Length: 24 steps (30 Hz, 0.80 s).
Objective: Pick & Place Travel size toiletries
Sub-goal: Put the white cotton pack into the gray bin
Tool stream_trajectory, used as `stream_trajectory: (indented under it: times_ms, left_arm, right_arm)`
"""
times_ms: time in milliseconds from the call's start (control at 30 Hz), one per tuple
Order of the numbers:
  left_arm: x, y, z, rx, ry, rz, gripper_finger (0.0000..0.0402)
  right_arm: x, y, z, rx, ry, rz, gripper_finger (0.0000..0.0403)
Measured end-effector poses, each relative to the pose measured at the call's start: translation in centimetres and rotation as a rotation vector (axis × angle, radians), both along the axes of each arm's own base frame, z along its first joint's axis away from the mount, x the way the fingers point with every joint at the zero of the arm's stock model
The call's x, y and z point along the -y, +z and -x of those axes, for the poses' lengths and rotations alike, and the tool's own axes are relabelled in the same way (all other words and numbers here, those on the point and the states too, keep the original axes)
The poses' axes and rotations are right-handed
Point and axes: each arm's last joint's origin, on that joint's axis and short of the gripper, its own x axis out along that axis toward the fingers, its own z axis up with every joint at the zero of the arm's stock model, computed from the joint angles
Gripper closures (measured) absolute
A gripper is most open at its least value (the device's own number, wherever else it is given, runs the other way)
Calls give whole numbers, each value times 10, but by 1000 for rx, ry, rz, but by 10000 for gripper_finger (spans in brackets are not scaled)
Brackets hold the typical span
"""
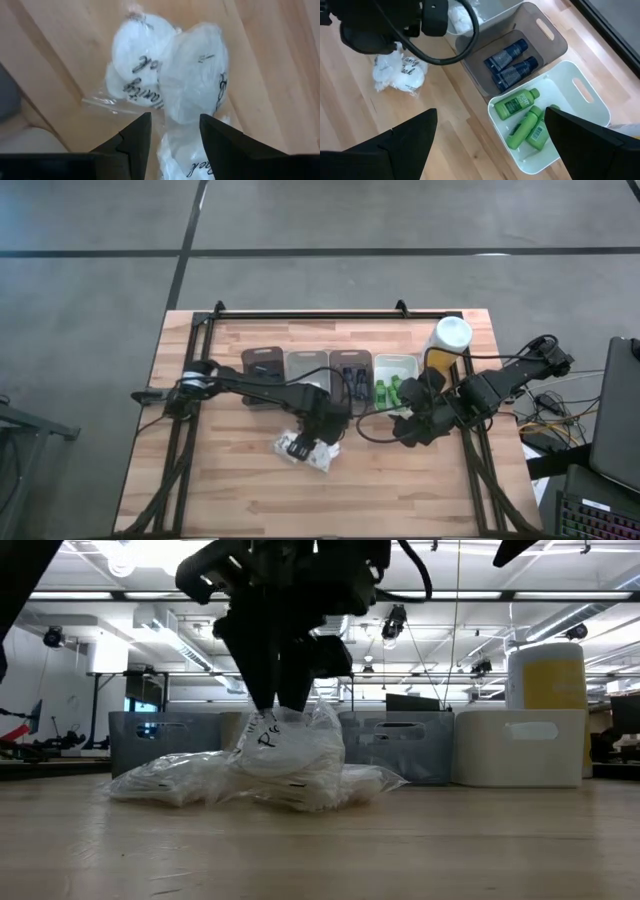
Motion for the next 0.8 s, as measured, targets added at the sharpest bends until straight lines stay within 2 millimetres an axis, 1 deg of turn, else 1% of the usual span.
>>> stream_trajectory:
  times_ms: [167, 267, 400, 533, 600, 633, 733, 800]
  left_arm:
    - [1, -3, 2, -42, -11, 33, 234]
    - [1, -7, 4, -55, -32, 51, 253]
    - [2, -10, 7, -88, -32, 79, 296]
    - [2, -11, 9, -119, -19, 89, 354]
    - [2, -6, 12, -142, -14, 96, 385]
    - [2, -3, 12, -148, -11, 95, 393]
    - [2, 13, 17, -180, 4, 93, 395]
    - [2, 28, 21, -176, 27, 96, 397]
  right_arm:
    - [1, -1, 3, -30, 0, 16, 39]
    - [2, -1, 4, -42, -1, 23, 39]
    - [2, -1, 4, -44, 3, 26, 39]
    - [2, -1, 4, -50, 17, 35, 39]
    - [2, -1, 4, -52, 23, 39, 39]
    - [2, -1, 4, -53, 25, 40, 39]
    - [2, -1, 4, -56, 34, 45, 39]
    - [3, 0, 5, -53, 39, 45, 39]
